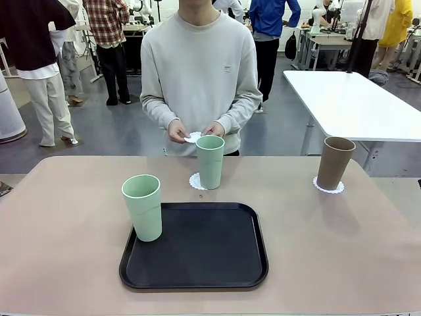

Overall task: Place coasters on the table and set cups on them.
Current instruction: Take one Reusable plastic cup from the Flat Tray and place it on a coaster set by the human.

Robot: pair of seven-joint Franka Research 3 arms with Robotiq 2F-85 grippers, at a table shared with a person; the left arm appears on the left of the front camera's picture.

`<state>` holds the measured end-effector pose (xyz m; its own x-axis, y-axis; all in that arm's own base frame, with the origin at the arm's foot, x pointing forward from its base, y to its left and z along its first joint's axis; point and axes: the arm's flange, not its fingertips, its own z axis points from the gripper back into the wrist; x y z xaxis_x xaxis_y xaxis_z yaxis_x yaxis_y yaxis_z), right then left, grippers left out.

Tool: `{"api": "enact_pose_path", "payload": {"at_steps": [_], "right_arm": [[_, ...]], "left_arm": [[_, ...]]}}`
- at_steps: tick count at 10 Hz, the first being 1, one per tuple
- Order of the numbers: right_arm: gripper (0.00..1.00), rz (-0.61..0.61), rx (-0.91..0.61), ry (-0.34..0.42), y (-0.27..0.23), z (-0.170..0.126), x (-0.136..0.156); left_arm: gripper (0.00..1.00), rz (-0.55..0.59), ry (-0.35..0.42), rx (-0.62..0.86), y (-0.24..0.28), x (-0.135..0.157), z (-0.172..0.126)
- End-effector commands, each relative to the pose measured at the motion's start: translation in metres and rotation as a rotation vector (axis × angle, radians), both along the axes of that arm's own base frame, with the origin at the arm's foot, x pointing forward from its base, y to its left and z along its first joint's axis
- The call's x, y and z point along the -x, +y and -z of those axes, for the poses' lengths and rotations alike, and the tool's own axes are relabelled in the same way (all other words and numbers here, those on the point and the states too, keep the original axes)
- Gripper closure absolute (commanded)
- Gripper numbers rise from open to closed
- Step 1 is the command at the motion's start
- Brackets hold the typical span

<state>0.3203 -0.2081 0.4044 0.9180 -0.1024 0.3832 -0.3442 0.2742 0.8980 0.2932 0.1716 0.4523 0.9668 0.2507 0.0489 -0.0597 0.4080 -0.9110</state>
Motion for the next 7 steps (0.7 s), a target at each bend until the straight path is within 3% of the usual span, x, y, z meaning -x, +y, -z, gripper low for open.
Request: {"api": "enact_pose_path", "payload": {"at_steps": [1, 7], "right_arm": [[0.00, -0.002, -0.005, -0.003, 0.0000, 0.0001, -0.0003], [0.00, -0.002, -0.005, -0.003, 0.0000, 0.0001, -0.0003]], "left_arm": [[0.00, -0.001, -0.009, 0.006, 0.0006, 0.0011, -0.0011], [0.00, -0.001, -0.009, 0.006, 0.0006, 0.0011, -0.0011]]}}
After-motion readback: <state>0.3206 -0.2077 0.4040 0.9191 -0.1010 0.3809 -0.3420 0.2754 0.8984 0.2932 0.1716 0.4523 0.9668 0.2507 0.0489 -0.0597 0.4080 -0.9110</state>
